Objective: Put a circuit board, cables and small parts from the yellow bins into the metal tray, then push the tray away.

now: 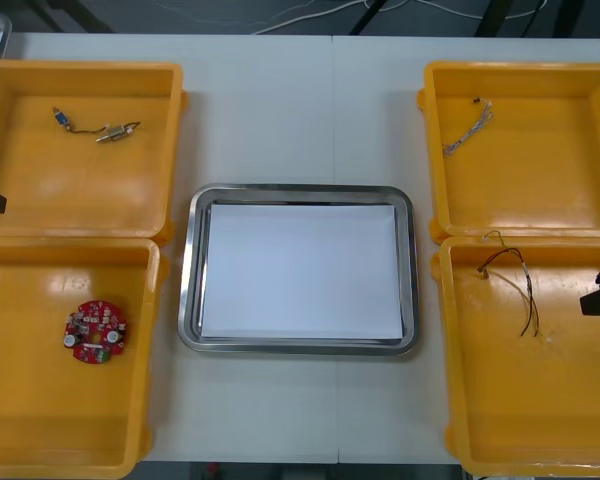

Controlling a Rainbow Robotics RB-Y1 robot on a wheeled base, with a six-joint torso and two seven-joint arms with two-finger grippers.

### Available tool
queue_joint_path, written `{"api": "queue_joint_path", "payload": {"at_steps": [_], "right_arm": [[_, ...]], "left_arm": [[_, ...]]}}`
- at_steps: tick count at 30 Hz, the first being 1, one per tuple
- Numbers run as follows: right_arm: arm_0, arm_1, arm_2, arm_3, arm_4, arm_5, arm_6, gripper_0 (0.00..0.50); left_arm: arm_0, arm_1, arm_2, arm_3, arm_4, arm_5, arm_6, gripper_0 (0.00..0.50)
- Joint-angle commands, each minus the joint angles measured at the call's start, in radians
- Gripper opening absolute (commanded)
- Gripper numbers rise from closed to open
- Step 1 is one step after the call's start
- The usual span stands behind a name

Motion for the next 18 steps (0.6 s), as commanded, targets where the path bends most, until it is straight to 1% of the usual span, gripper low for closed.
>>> {"api": "queue_joint_path", "payload": {"at_steps": [1, 18], "right_arm": [[0.002, -0.026, -0.027, -0.018, 0.0, -0.001, 0.0, 0.5], [0.002, -0.026, -0.027, -0.018, 0.0, -0.001, 0.0, 0.5]], "left_arm": [[0.016, 0.049, 0.02, -0.027, -0.009, 0.006, 0.089, 0.5], [0.016, 0.049, 0.02, -0.027, -0.009, 0.006, 0.089, 0.5]]}}
